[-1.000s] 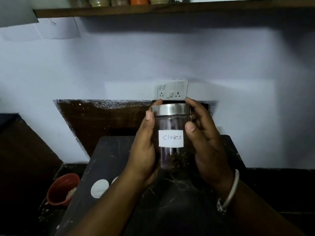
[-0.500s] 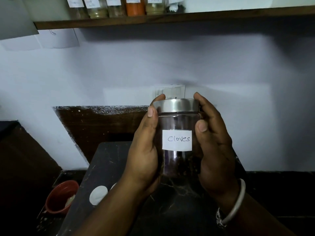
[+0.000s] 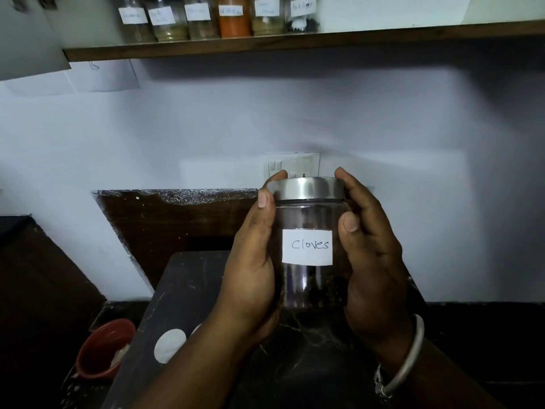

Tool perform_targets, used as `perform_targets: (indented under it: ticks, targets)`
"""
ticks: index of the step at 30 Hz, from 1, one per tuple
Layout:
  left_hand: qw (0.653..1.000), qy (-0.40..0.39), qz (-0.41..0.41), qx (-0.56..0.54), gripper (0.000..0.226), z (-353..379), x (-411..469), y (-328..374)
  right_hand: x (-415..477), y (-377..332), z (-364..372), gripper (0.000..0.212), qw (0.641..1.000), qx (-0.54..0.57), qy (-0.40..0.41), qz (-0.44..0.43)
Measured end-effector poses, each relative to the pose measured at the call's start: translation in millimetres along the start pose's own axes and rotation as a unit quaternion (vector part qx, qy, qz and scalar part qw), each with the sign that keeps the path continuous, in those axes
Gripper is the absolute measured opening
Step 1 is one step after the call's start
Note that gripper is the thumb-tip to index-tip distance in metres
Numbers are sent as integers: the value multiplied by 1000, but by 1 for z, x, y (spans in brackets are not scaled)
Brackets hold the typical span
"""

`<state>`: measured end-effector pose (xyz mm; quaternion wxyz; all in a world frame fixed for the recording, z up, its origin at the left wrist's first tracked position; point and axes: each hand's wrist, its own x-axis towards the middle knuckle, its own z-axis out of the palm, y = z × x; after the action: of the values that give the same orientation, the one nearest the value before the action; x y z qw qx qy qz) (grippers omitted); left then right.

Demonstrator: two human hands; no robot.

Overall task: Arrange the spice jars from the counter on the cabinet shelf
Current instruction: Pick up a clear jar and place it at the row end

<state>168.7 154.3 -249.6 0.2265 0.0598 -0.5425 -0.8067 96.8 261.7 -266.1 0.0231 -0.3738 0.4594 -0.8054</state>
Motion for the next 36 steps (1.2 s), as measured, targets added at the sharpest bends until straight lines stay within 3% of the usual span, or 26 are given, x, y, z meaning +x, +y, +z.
perform_targets:
  ticks: [23,27,33,36]
  targets:
    - [999,-38,33,-6,54,4,22,5,16,-6,1,50,1000,-18,21,2]
    - [997,-53,57,14,53,5,39,11,32,-14,-4,51,995,-98,-7,6]
    - [992,-59,110,32,59,11,71,34,72,-50,-12,87,947,-316,-48,-19]
    - [984,-64,157,64,57,21,95,54,99,-68,-11,80,929,-358,-87,-42]
